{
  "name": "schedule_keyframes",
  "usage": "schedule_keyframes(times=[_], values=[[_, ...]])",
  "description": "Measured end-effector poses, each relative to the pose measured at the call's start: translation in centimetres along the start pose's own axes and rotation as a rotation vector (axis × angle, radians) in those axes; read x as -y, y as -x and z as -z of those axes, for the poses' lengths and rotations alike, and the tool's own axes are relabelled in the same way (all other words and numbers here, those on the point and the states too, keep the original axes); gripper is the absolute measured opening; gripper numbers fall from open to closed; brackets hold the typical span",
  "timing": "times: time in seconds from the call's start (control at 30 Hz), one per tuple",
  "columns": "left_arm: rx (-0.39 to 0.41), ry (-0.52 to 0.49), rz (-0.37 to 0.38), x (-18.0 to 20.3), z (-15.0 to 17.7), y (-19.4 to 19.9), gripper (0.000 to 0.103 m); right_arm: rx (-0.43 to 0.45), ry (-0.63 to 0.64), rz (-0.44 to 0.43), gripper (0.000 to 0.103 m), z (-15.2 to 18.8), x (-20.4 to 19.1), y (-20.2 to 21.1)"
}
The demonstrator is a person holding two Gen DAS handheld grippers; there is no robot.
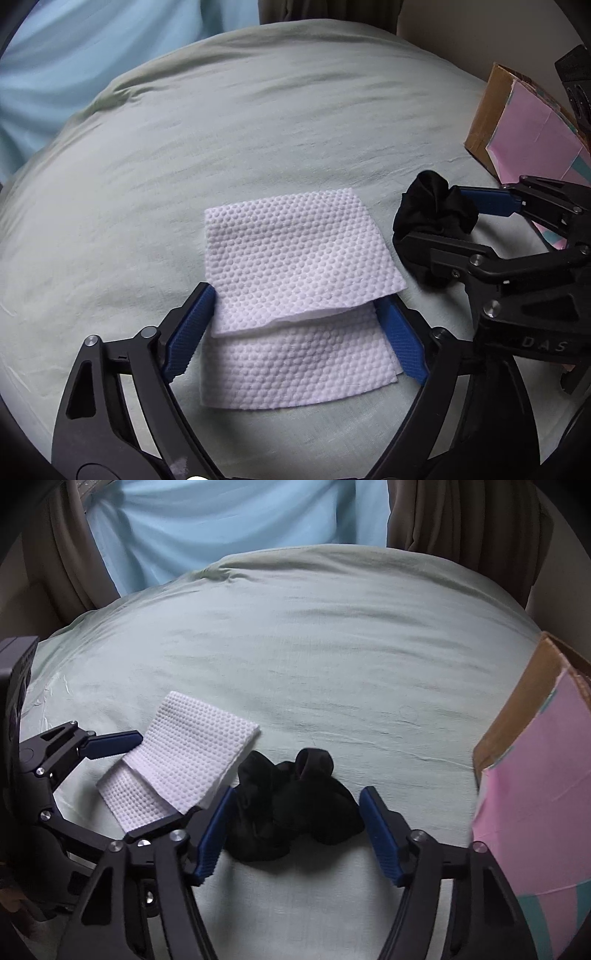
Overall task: Organize soft objects
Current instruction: 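Grasp the white wipe with the left tool while the right tool grasps the black sock, then carry the white wipe and black sock into the box and open both tools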
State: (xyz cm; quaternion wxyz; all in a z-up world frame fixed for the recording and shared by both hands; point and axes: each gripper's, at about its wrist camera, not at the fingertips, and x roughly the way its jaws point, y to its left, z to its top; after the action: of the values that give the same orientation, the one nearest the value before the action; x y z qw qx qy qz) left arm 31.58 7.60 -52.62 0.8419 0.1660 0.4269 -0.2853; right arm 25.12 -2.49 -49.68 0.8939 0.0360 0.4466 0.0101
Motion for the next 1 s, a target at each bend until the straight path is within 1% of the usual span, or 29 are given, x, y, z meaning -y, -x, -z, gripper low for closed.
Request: schedule_keyframes(times=[0.03, 0.07, 0.1, 0.13, 0.17, 0.23, 0.3, 0.33, 0.37, 0.53, 0.67, 0.8, 1.0], values=[[0.003, 0.003, -0.004, -0.1, 0.0, 0.1, 0.074, 0.002, 0.006, 0.000, 0.049, 0.0, -0.1, 0.0], [0.006, 0.010, -0.009, -0.3, -0.1, 0.3, 0.059, 0.002, 0.009, -0.002, 0.046, -0.2, -0.3, -0.1], [0.009, 0.024, -0.015, -0.6, -0.2, 0.5, 0.051, 0.003, 0.013, -0.003, 0.037, -0.2, -0.4, -0.1], [0.008, 0.044, -0.020, -1.1, -0.4, 0.7, 0.038, 0.003, 0.018, -0.003, 0.032, -0.3, -0.6, -0.1], [0.004, 0.059, -0.022, -1.5, -0.5, 0.7, 0.030, 0.006, 0.022, 0.000, 0.032, -0.4, -0.9, -0.2], [0.004, 0.091, -0.021, -2.3, -0.6, 0.8, 0.022, 0.012, 0.029, 0.001, 0.030, -0.6, -1.1, -0.1], [0.002, 0.110, -0.018, -2.8, -0.7, 0.8, 0.018, 0.015, 0.033, 0.000, 0.029, -0.8, -1.4, 0.0], [0.002, 0.117, -0.017, -3.0, -0.8, 0.9, 0.014, 0.017, 0.033, -0.002, 0.028, -0.9, -1.5, 0.0], [0.002, 0.127, -0.013, -3.2, -0.8, 1.1, 0.012, 0.019, 0.033, -0.004, 0.027, -1.1, -1.5, 0.2], [0.005, 0.182, -0.016, -4.0, -1.2, 2.2, 0.011, 0.033, 0.034, -0.010, 0.027, -1.9, -1.8, 1.2], [0.022, 0.211, -0.025, -4.2, -1.7, 4.1, 0.011, 0.039, 0.027, -0.020, 0.027, -2.8, -1.9, 2.5], [0.043, 0.233, -0.035, -4.0, -2.8, 6.6, 0.011, 0.053, 0.020, -0.032, 0.027, -3.7, -2.3, 4.6], [0.076, 0.265, -0.052, -2.8, -5.2, 11.8, 0.011, 0.091, 0.005, -0.052, 0.027, -5.8, -1.9, 9.4]])
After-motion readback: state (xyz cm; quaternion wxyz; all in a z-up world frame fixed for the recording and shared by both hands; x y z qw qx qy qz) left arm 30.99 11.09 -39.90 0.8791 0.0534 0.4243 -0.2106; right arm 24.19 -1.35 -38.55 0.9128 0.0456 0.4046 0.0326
